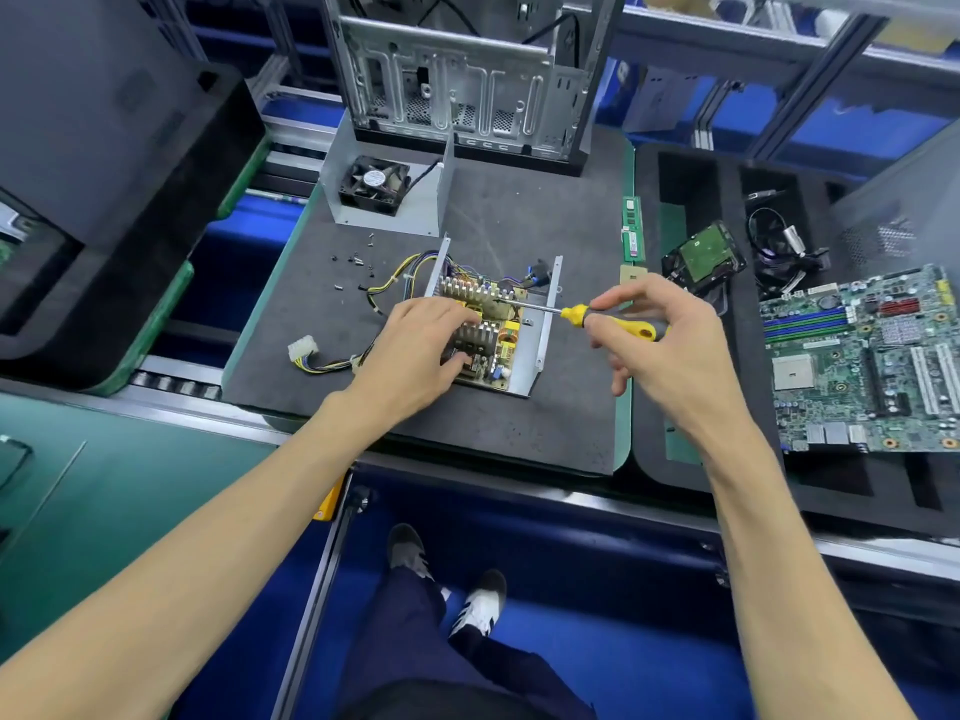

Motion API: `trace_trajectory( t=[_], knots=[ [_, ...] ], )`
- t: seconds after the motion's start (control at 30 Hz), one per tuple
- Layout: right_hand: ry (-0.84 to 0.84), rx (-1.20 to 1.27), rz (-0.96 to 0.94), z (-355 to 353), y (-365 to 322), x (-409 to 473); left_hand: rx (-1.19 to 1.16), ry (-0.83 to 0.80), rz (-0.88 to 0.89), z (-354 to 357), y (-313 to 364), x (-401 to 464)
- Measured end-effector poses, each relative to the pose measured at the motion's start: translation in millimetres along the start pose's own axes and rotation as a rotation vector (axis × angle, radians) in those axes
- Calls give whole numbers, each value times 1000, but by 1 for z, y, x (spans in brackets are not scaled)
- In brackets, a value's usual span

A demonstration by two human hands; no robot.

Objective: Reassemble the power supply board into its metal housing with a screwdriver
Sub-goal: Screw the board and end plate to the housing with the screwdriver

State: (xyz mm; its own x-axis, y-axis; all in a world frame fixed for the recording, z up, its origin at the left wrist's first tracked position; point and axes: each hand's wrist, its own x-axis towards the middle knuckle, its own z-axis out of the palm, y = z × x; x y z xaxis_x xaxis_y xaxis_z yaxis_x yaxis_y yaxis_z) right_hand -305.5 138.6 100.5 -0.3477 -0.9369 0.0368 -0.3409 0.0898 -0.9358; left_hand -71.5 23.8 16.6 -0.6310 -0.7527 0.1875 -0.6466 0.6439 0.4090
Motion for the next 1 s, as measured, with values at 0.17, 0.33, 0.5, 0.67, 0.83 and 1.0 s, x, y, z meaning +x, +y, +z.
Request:
trace_trajectory(
  t=[0.17, 0.33, 0.5, 0.67, 0.83, 1.0],
  knots=[
    [-40, -83, 56, -4, -5, -4, -13, -11, 1, 3, -4, -1],
    [-122, -181, 55, -5, -7, -8, -33, -8, 0, 5, -5, -1],
    [-148, -220, -11, 5, 0, -7, -46, 3, 0, 7, -5, -2],
    [-154, -303, -81, 17, 6, -6, -52, 13, -4, 7, -5, -2],
    [-171, -381, -122, 26, 5, -8, -50, 5, -12, 8, -5, -2],
    [-191, -422, -103, 27, 2, -8, -58, 10, -13, 9, -5, -2]
  ],
)
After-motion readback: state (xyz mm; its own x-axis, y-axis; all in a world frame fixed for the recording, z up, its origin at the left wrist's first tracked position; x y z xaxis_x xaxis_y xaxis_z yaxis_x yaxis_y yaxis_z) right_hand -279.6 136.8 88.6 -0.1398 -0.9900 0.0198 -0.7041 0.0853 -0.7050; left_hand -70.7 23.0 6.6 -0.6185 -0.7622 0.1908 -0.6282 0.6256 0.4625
